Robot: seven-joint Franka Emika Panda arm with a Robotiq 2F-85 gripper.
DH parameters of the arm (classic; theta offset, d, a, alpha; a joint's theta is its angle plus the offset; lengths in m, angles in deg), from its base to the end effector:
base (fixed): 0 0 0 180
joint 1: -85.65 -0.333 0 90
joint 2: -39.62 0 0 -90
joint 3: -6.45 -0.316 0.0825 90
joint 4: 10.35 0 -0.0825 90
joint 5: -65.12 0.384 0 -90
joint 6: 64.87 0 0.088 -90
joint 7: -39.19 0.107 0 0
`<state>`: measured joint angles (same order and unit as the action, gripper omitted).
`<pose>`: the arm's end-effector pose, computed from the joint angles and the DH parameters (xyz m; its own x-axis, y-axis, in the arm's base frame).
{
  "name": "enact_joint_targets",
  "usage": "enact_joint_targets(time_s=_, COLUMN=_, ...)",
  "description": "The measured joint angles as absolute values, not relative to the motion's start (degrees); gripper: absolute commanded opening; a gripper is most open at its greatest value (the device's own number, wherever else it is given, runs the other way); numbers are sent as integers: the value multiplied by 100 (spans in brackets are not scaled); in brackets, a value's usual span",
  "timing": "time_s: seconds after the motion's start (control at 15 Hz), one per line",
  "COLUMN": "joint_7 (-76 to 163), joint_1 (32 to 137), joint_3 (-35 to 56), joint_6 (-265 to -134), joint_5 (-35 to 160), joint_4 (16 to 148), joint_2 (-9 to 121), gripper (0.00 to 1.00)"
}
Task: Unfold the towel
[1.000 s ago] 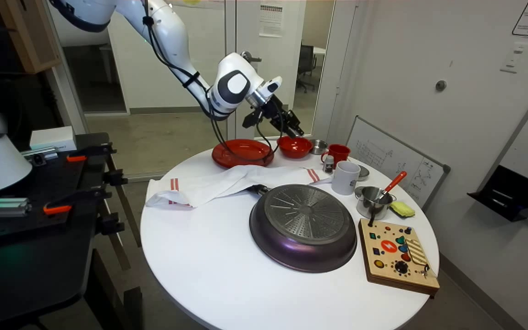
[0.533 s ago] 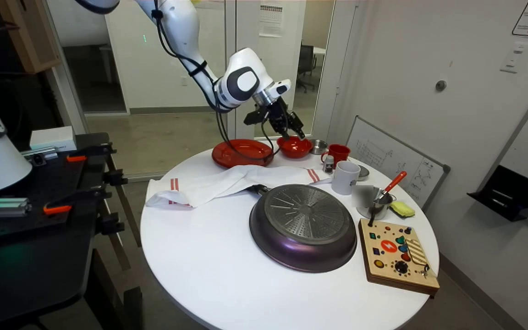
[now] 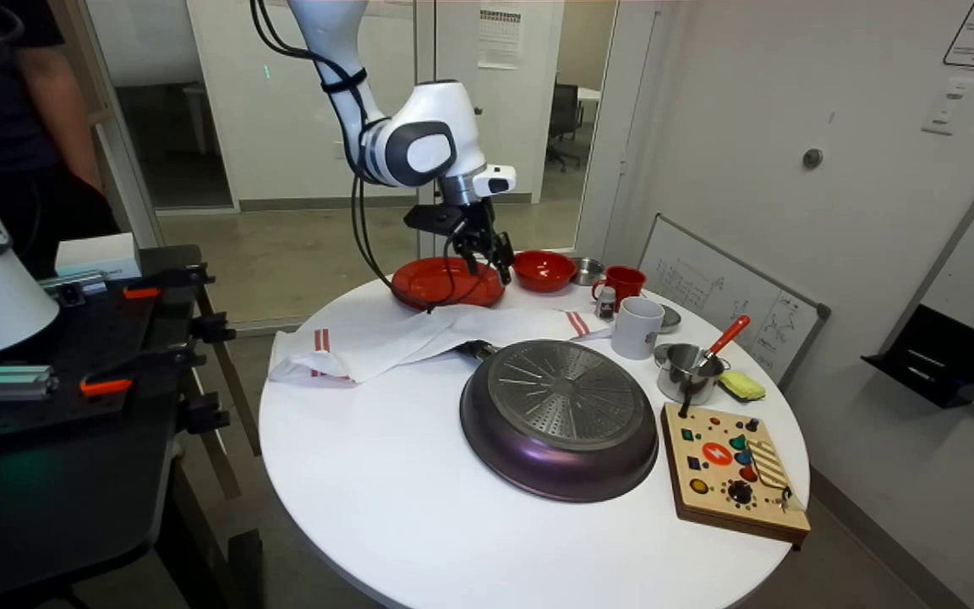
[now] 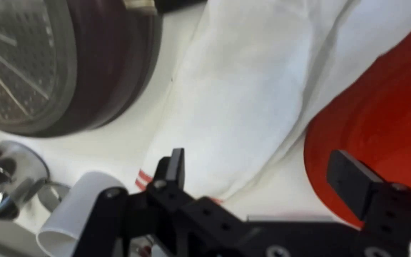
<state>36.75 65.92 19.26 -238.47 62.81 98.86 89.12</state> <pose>0.6217 0.0832 0.0778 0.9164 0.3126 0.2501 0.2689 -0.9434 0.1942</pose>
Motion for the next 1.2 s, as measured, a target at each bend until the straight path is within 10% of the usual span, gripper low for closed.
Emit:
enact_joint_targets(time_s=0.67, joint_7=5725, joint_1=6208, joint_3=1957, joint_6=-20964, joint_5=6246, joint_4=10833, joint_2=8034, gripper=100)
enact_joint_targets(time_s=1.2, joint_7=7556, joint_1=6495, joint_3=1761, joint_6=-21548, joint_5=6652, joint_4=12926, joint_2=7496, gripper=100)
